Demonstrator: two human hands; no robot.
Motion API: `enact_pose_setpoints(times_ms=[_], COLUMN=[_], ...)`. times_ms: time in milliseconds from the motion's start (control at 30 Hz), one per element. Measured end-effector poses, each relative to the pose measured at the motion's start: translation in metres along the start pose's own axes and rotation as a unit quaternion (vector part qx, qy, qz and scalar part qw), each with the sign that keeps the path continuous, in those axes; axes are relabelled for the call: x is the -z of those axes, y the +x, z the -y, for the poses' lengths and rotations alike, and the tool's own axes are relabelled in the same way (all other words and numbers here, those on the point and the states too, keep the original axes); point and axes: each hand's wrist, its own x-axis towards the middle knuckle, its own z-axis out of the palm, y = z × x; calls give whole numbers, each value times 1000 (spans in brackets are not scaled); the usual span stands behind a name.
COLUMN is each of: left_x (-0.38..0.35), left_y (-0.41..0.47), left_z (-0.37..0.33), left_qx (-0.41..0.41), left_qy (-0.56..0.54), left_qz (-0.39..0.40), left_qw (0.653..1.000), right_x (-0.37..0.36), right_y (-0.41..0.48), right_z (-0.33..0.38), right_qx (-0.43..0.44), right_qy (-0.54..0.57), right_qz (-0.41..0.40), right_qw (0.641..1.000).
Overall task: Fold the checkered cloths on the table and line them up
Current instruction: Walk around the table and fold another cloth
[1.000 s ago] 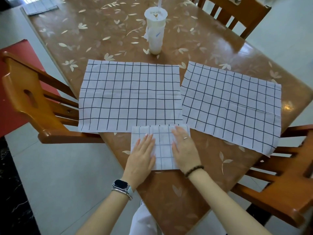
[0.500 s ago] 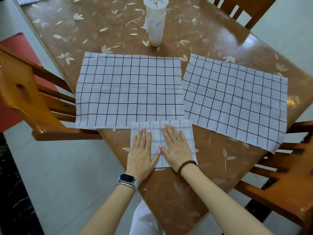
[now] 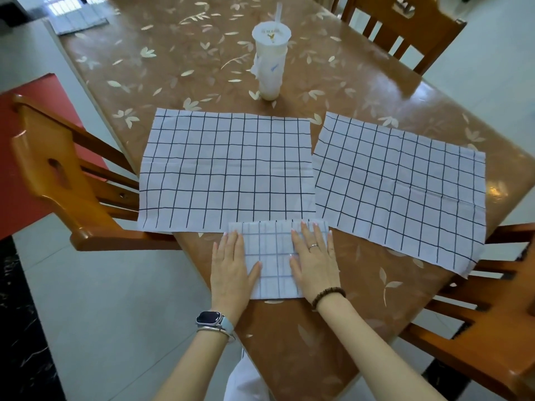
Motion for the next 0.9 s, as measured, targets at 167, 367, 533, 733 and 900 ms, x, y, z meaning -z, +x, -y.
enact_pose_setpoints(times_ms=[167,367,533,733,900], left_x=[25,36,36,34,40], left_y=[-5,-17,-18,-16,-13], left_z=[5,11,12,10,2], left_qx=[156,241,269,303,304], left_qy=[-191,-287,-312,-331,-353], left_qz=[-13,29,33,36,34], left_qw=[969,927,911,893,884], right_x=[33,38,36,44,46], right_y=[-9,-13,-13,-15,-14], right_z=[29,48,50,49,48], right_qx=[-135,-239,-268,-297,-300], right_qy=[398,547,553,584,587], right_qz=[58,125,143,158,160], right_qw=[905,792,776,739,735])
